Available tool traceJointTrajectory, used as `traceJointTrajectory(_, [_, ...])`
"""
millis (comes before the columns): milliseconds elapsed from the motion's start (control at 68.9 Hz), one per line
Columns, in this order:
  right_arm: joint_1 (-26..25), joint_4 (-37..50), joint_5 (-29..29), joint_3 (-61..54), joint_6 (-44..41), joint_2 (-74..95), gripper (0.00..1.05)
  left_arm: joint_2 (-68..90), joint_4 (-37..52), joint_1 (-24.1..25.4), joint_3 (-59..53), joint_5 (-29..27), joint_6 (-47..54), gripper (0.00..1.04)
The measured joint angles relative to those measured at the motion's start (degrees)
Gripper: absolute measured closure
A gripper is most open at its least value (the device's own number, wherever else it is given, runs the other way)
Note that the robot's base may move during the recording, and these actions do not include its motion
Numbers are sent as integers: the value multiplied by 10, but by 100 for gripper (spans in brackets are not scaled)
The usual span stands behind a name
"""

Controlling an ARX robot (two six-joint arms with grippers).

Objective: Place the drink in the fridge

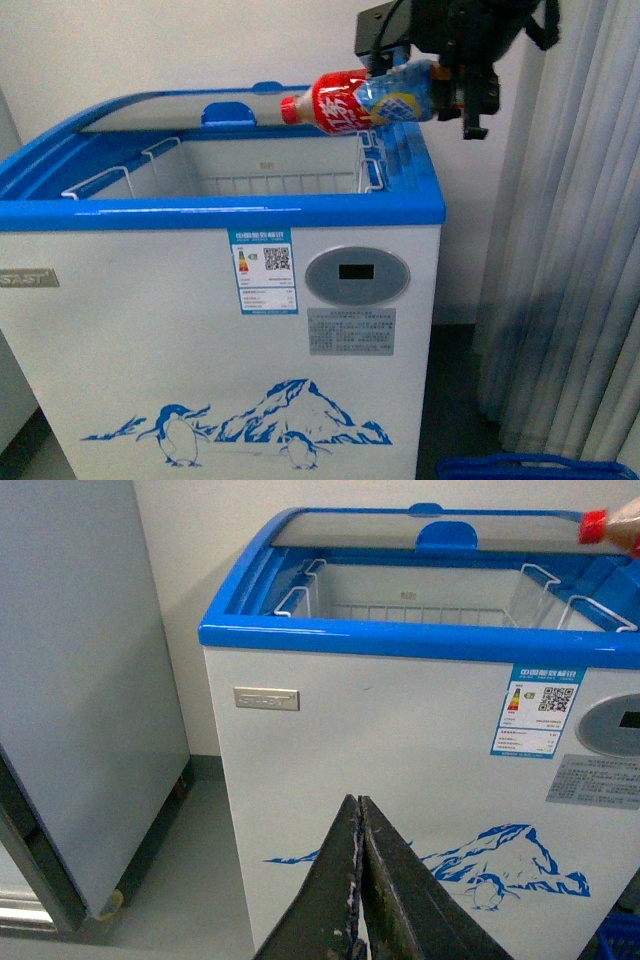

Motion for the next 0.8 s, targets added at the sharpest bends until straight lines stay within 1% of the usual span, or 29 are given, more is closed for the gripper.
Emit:
traceJointTrajectory(232, [19,33,2,47,-101,65,64,-26,-24,0,0,0,-1,102])
traceJointTrajectory(276, [21,41,2,47,-116,71,64,-46,-50,0,0,0,-1,102])
traceJointTrajectory(290, [21,44,2,47,-124,73,64,-62,-75,0,0,1,-1,102])
traceJointTrajectory(348, [23,58,2,42,-136,77,64,-101,-116,0,0,0,-1,102])
traceJointTrajectory(450, [25,94,5,25,-139,78,64,-122,-124,0,0,0,-1,102])
traceJointTrajectory(493, [27,102,5,19,-138,78,58,-122,-124,0,0,0,-1,102])
traceJointTrajectory(508, [28,106,4,13,-136,78,54,-122,-125,0,0,0,-1,102])
traceJointTrajectory(624, [36,121,-6,-20,-119,66,37,-124,-125,0,0,0,-1,102])
traceJointTrajectory(754, [44,149,-44,-105,-65,2,7,-124,-125,0,0,0,-1,102])
traceJointTrajectory(798, [42,159,-48,-137,-42,-33,7,-124,-125,0,0,0,-1,102])
